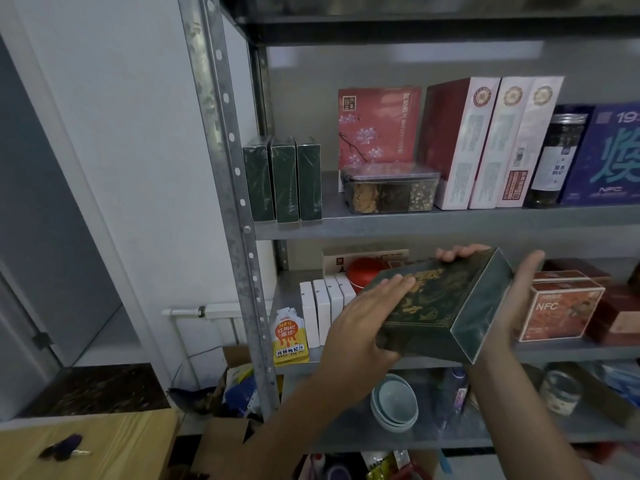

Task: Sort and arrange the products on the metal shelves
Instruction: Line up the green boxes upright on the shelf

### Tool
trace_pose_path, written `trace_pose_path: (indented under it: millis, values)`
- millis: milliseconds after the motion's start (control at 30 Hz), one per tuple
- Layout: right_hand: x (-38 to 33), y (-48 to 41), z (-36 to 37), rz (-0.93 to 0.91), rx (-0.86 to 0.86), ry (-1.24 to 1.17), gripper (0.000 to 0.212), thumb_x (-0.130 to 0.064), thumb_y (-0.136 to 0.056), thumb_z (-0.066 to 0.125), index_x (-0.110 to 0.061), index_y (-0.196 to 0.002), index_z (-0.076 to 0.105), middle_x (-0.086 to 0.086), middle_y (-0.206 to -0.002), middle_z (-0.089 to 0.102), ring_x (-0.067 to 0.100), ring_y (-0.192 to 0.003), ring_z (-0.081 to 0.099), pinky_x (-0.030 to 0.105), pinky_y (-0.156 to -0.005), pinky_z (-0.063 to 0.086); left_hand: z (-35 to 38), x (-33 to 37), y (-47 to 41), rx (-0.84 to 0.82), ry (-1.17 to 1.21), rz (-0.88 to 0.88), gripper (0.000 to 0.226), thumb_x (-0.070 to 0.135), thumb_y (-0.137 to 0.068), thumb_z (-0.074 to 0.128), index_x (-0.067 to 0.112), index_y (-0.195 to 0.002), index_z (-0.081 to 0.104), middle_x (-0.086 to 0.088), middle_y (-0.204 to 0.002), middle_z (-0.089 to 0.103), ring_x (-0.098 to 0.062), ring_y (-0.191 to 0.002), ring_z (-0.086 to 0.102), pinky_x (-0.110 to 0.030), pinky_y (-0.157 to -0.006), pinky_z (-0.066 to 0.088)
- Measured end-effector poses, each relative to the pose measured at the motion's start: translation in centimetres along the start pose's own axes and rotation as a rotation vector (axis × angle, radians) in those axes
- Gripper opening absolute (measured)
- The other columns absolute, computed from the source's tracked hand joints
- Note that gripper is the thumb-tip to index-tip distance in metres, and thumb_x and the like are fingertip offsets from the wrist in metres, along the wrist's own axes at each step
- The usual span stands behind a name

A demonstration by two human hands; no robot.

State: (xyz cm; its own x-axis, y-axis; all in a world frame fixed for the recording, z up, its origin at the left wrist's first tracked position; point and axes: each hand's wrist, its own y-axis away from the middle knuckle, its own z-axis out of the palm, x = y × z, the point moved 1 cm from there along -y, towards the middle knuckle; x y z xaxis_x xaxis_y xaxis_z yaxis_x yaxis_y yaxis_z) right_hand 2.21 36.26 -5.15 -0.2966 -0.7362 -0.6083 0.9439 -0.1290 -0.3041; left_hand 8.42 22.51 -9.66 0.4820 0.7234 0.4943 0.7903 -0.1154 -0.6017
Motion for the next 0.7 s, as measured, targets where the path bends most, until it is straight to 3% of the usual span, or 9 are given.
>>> trace_pose_path:
  millis: [67,133,233,333,467,567,633,700]
  values:
    - [0.2,-0.3,0.4,-0.043,0.050,-0.030,0.071,-0.052,-0.104,0.022,-0.017,-0.066,0.070,-0.008,-0.053,0.067,0.004,-0.052,0.067,0.016,-0.051,0.051,-0.3,0.5,0.1,-0.122,0.052,-0.048,0.093,0.029,-0.081,0.076,0.052,-0.144,0.012,0.033,-0.152,0.013,0.005,-0.143,0.018,-0.040,-0.117,0.030]
    - [0.7,-0.6,0.8,-0.071,0.087,0.067,0.070,-0.057,-0.102,0.021,-0.018,-0.062,0.064,-0.002,-0.052,0.062,0.014,-0.053,0.062,0.023,-0.058,0.050,-1.1,1.4,0.4,-0.164,0.225,-0.084,0.095,0.041,-0.078,0.074,0.064,-0.141,0.006,0.037,-0.153,0.014,0.009,-0.140,0.022,-0.035,-0.114,0.035]
    - [1.7,-0.8,0.7,-0.163,0.104,0.307,0.067,-0.065,-0.092,0.022,-0.019,-0.063,0.061,-0.004,-0.054,0.062,0.014,-0.055,0.060,0.024,-0.058,0.047,-2.0,2.6,0.8,-0.114,0.489,-0.119,0.086,0.041,-0.077,0.072,0.051,-0.147,0.022,0.031,-0.139,0.043,0.004,-0.123,0.050,-0.019,-0.097,0.047]
    - [2.3,-0.3,1.4,-0.263,0.069,0.472,0.068,-0.068,-0.086,0.022,-0.019,-0.065,0.062,-0.004,-0.053,0.064,0.009,-0.052,0.061,0.018,-0.053,0.047,-2.2,3.0,0.6,-0.021,0.353,-0.130,0.082,0.032,-0.081,0.068,0.042,-0.150,0.024,0.028,-0.136,0.049,0.007,-0.118,0.052,-0.018,-0.094,0.047]
    - [2.2,-0.7,2.2,-0.278,-0.135,0.693,0.062,-0.056,-0.095,0.016,-0.023,-0.076,0.064,-0.017,-0.063,0.068,-0.005,-0.058,0.062,0.004,-0.054,0.041,-2.5,2.3,0.7,0.136,0.366,-0.180,0.070,0.010,-0.084,0.071,0.053,-0.132,0.041,0.033,-0.119,0.058,0.009,-0.110,0.056,-0.012,-0.087,0.048]
    - [1.6,-1.5,1.7,-0.183,-0.413,0.856,0.049,-0.061,-0.095,0.017,-0.039,-0.106,0.060,-0.031,-0.082,0.067,-0.019,-0.080,0.059,0.001,-0.064,0.043,-4.0,0.8,1.0,0.185,0.517,-0.261,0.065,0.004,-0.082,0.072,0.052,-0.123,0.052,0.030,-0.113,0.063,0.004,-0.106,0.061,-0.012,-0.079,0.052]
    - [1.0,-2.2,0.3,-0.072,-0.526,0.969,0.041,-0.068,-0.090,0.035,-0.046,-0.119,0.053,-0.031,-0.099,0.061,-0.021,-0.089,0.055,0.008,-0.068,0.044,-5.5,-0.2,1.0,0.230,0.676,-0.320,0.056,0.007,-0.080,0.073,0.046,-0.118,0.060,0.018,-0.113,0.068,-0.004,-0.105,0.065,-0.017,-0.078,0.054]
    - [0.0,-2.8,-1.2,0.067,-0.537,0.978,0.042,-0.059,-0.077,0.054,-0.050,-0.118,0.056,-0.023,-0.108,0.061,-0.010,-0.094,0.060,0.013,-0.069,0.047,-6.9,-1.1,0.9,0.269,0.831,-0.364,0.052,0.010,-0.074,0.074,0.036,-0.117,0.063,0.006,-0.114,0.070,-0.014,-0.106,0.066,-0.025,-0.079,0.056]
